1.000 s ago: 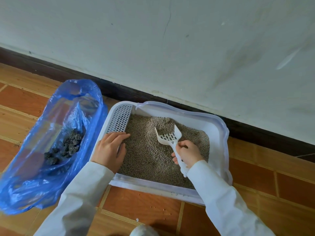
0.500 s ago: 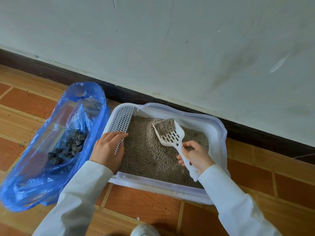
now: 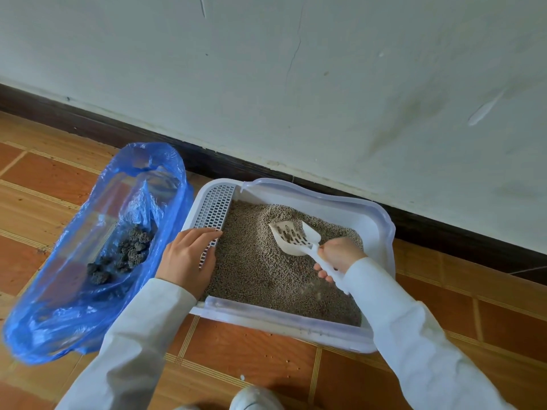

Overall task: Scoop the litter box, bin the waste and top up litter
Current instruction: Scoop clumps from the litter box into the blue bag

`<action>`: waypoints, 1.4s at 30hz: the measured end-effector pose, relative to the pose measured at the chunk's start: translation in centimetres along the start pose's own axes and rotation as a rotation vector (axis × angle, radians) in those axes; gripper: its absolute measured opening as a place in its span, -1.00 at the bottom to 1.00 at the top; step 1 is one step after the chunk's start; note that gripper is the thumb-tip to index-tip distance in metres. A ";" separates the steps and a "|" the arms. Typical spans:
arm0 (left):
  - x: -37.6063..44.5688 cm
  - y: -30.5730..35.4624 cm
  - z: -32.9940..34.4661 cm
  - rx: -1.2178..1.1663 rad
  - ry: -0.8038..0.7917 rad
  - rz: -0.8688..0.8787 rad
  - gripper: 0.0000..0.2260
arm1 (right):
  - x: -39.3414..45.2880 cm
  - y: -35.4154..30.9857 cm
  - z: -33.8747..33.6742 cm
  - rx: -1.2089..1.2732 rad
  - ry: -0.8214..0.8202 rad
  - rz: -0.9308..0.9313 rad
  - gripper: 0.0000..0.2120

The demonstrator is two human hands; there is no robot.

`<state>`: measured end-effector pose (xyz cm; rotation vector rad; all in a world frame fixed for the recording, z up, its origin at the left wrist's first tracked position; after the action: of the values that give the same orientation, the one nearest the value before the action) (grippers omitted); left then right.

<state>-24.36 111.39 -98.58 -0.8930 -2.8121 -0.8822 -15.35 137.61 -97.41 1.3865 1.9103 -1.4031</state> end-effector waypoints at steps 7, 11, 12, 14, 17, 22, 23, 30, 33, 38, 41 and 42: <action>-0.1 -0.6 0.7 -0.008 -0.029 -0.018 -0.66 | 0.7 -1.1 1.7 0.008 0.033 -0.030 -0.79; -0.1 -0.5 0.9 -0.011 -0.026 -0.028 -0.66 | 0.9 0.8 2.9 0.023 0.059 -0.136 -0.84; -0.1 -0.4 0.9 -0.015 -0.024 -0.028 -0.66 | 1.0 1.0 3.1 0.041 0.060 -0.147 -0.84; -0.1 -0.4 0.8 -0.019 -0.025 -0.027 -0.67 | 0.9 1.2 3.2 0.054 0.050 -0.166 -0.86; -0.2 -0.6 0.6 -0.016 -0.024 -0.034 -0.66 | 0.1 1.1 3.1 0.057 0.031 -0.212 -0.87; -0.1 -0.8 0.1 -0.018 -0.018 -0.031 -0.65 | -1.9 1.1 2.4 0.083 -0.007 -0.304 -0.95; 0.0 -0.8 0.0 -0.019 -0.013 -0.028 -0.66 | -2.1 1.1 2.3 0.083 0.004 -0.329 -0.96; -0.1 -0.6 -0.6 -0.009 0.012 -0.013 -0.65 | -3.8 1.0 2.1 0.075 0.004 -0.397 -0.95; -0.2 -0.8 -0.8 -0.003 0.013 -0.003 -0.65 | -4.3 0.8 2.4 0.024 0.014 -0.441 -0.94; -0.5 -1.7 -1.4 0.000 0.029 -0.038 -0.65 | -6.2 -0.4 4.6 -0.014 -0.042 -0.527 -0.93; -1.1 -3.0 -2.3 0.032 0.036 -0.099 -0.62 | -6.9 -1.3 7.3 -0.037 -0.086 -0.569 -0.93; -1.4 -3.6 -2.7 0.046 0.043 -0.121 -0.61 | -7.0 -1.7 8.2 -0.045 -0.100 -0.579 -0.93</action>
<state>-25.47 106.83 -98.50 -0.6963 -2.8618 -0.8356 -15.67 127.01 -94.69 0.7435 2.3659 -1.6203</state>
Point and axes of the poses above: each hand's wrist, its own x-axis towards the middle knuckle, its own z-axis out of the palm, y = z × x, the point moved 3 cm from there along x, towards the middle knuckle
